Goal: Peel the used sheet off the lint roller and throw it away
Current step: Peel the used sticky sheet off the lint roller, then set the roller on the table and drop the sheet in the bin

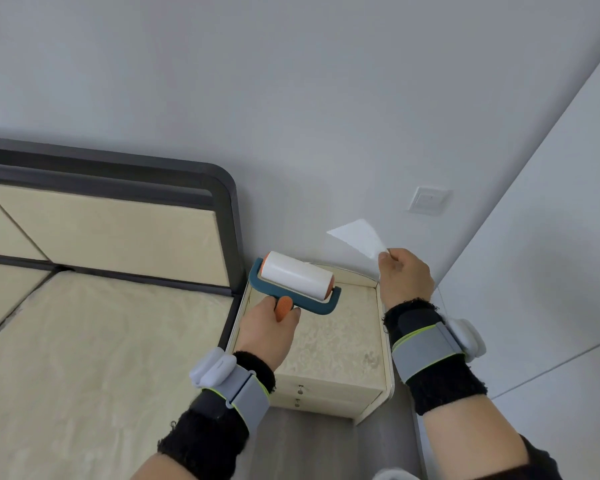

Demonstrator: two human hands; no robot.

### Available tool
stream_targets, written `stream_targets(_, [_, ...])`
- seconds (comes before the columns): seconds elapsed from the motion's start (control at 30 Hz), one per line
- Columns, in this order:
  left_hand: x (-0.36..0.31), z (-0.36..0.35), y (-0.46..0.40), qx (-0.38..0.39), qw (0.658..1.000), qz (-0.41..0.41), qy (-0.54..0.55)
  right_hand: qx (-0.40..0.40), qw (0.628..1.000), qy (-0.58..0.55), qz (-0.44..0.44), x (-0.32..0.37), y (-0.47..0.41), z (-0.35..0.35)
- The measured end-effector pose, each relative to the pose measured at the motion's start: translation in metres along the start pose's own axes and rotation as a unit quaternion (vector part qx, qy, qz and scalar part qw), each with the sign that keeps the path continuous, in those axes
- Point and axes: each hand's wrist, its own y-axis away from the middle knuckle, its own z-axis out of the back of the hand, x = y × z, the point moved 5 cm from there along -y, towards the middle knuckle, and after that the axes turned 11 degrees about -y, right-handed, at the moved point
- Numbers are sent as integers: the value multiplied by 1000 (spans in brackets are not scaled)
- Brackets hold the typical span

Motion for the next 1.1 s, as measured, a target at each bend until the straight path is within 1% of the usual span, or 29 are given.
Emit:
stream_targets(0.1, [4, -11, -2, 12, 999, 37, 5, 31, 999, 25, -24, -23, -1, -4])
stream_targets(0.2, [6, -25, -7, 17, 998, 59, 7, 36, 996, 44, -63, -45, -5, -8])
stream_targets(0.43, [22, -53, -24, 30, 995, 98, 4, 85, 989, 79, -87, -95, -7, -16])
stream_targets(0.5, [31, -65, -38, 35, 993, 110, -1, 78, 988, 92, -93, -115, -12, -19])
stream_targets(0.57, [42, -78, -58, 40, 991, 126, -4, 54, 989, 94, -100, -132, -17, -23])
stream_targets(0.63, [55, -95, -89, 48, 990, 134, -18, 39, 986, 104, -121, -155, -29, -37])
stream_targets(0.7, [66, -111, -120, 55, 988, 140, -37, 46, 983, 115, -138, -173, -42, -55])
stream_targets(0.83, [95, -148, -190, 74, 981, 160, -80, 49, 977, 122, -169, -217, -73, -113])
stream_targets(0.9, [111, -167, -220, 89, 974, 177, -108, 53, 976, 122, -172, -239, -88, -145])
stream_targets(1.03, [146, -202, -267, 112, 961, 195, -159, 75, 973, 155, -153, -280, -111, -203])
stream_targets(1.1, [155, -209, -278, 116, 958, 192, -179, 85, 972, 167, -144, -288, -115, -216])
